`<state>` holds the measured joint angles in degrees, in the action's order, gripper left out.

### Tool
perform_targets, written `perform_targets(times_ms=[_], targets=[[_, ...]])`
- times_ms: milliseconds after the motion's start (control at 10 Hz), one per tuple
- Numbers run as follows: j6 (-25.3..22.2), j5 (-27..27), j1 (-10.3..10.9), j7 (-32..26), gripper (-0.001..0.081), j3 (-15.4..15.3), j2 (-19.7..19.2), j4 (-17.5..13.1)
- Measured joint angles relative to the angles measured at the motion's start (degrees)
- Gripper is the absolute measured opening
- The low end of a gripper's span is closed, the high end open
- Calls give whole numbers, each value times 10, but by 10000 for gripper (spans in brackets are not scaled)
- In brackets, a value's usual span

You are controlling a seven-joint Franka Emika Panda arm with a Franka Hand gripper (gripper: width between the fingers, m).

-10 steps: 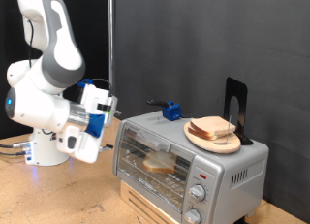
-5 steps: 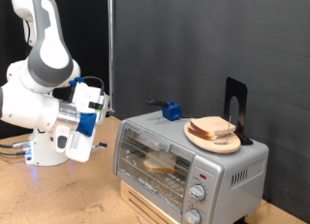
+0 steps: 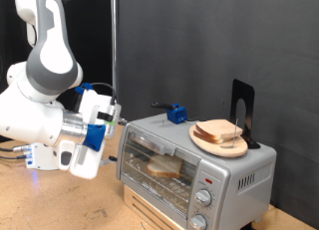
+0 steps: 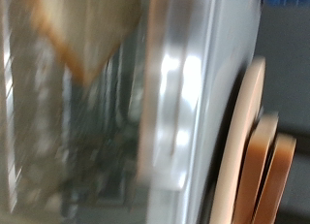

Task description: Make a piece of toast with the oven

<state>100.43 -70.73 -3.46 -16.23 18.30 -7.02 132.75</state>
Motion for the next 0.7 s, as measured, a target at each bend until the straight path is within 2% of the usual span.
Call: perform_targets(times_ms=[100, 200, 300, 400, 500, 700], targets=[[10, -16, 1, 3, 805, -4, -17, -15], [6, -12, 0, 2, 805, -4, -17, -14], [-33, 14, -3, 4, 805, -2, -19, -19], [-77, 37, -11, 22, 805, 1, -30, -38], [-99, 46, -16, 47, 805, 2, -53, -69], [-99, 40, -16, 100, 805, -1, -111, -133]])
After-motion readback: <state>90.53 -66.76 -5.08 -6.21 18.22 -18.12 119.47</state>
